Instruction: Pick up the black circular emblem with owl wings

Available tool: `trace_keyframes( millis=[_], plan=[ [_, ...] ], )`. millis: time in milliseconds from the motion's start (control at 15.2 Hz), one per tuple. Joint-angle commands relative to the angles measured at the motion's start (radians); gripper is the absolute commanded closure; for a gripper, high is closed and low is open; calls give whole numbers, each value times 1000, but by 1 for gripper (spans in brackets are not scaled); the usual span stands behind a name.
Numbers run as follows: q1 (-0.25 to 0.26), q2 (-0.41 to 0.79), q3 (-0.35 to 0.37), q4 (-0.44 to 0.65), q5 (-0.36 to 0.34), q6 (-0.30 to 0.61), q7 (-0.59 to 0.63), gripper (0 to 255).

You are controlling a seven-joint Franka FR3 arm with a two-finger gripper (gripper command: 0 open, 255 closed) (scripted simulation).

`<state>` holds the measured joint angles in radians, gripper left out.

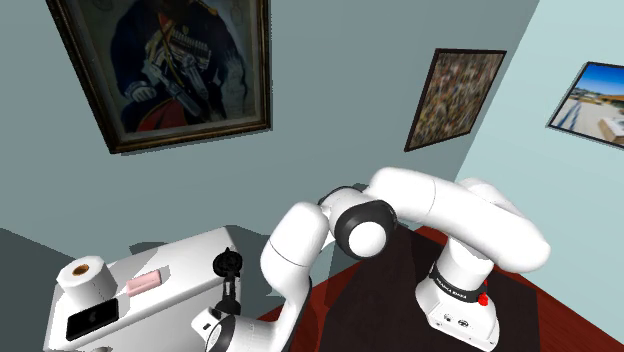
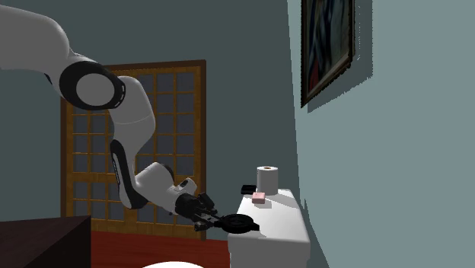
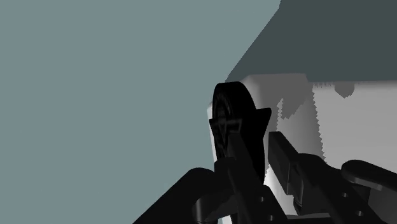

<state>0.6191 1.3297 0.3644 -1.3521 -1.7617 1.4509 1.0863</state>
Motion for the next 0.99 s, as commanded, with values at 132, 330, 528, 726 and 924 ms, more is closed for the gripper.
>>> trace_keyframes(
  millis=[132, 330, 528, 726, 924],
  plan=[
    [-3, -12, 2, -14, 3, -2, 0, 255],
    [-12, -56, 9, -56, 9, -7, -2, 255],
    [-20, -99, 16, -96, 16, -12, -6, 255],
    [-29, -141, 23, -133, 23, -16, -12, 255],
    [-37, -181, 30, -168, 31, -19, -18, 255]
  ],
)
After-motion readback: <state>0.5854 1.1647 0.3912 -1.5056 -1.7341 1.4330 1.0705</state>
